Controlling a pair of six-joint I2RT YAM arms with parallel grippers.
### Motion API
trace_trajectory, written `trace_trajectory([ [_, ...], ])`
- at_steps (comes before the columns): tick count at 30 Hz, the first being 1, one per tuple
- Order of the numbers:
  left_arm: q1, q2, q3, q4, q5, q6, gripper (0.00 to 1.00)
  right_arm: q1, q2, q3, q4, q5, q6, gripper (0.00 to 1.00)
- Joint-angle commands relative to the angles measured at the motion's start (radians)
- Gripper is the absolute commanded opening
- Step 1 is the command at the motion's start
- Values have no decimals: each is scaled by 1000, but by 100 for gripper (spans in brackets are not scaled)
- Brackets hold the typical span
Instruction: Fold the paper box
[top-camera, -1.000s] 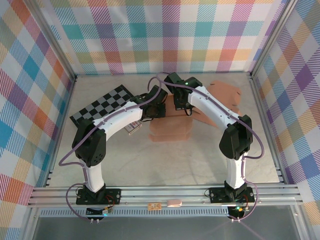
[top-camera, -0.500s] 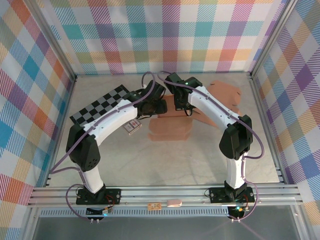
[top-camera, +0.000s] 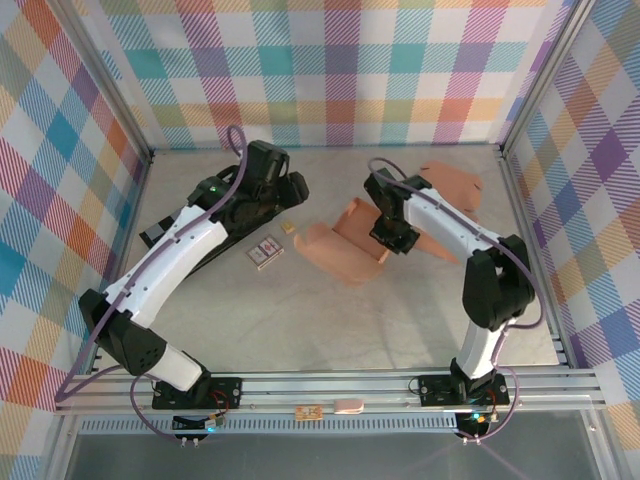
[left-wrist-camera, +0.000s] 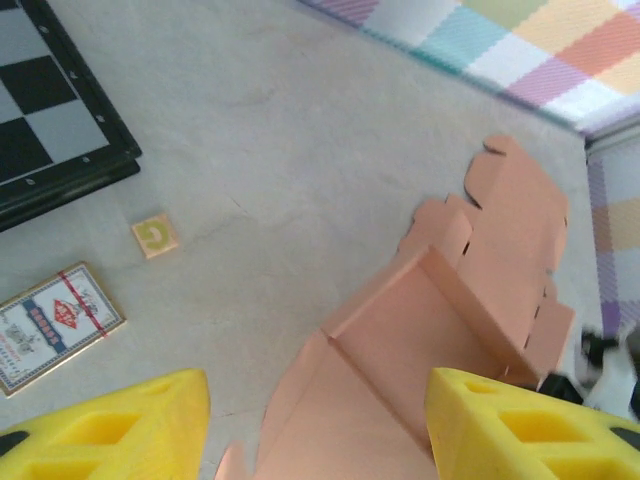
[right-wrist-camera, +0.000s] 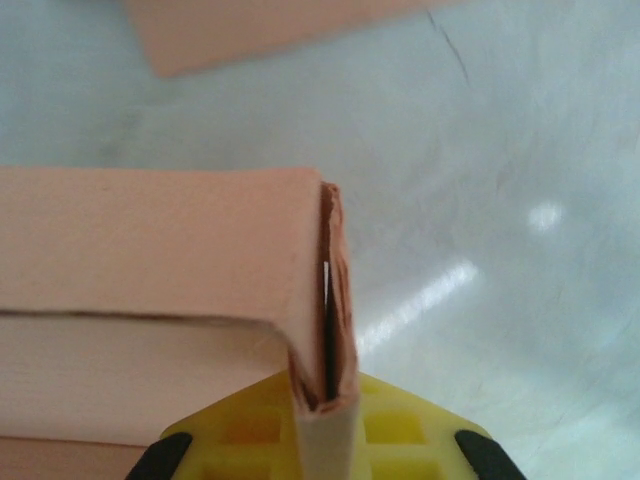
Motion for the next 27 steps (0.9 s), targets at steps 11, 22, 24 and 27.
trace_trajectory([
  [11,15,-60,-36,-140,40,11,55,27,1,-169,253,-412,849,0],
  [22,15,-65,-77,-188,125,73,52,25,104,-240,394,-479,973,0],
  [24,16,-64,-91,-192,149,79,52,25,112,-240,390,-476,972,0],
  [27,15,-66,-117,-186,177,80,53,25,128,-238,376,-474,962,5],
])
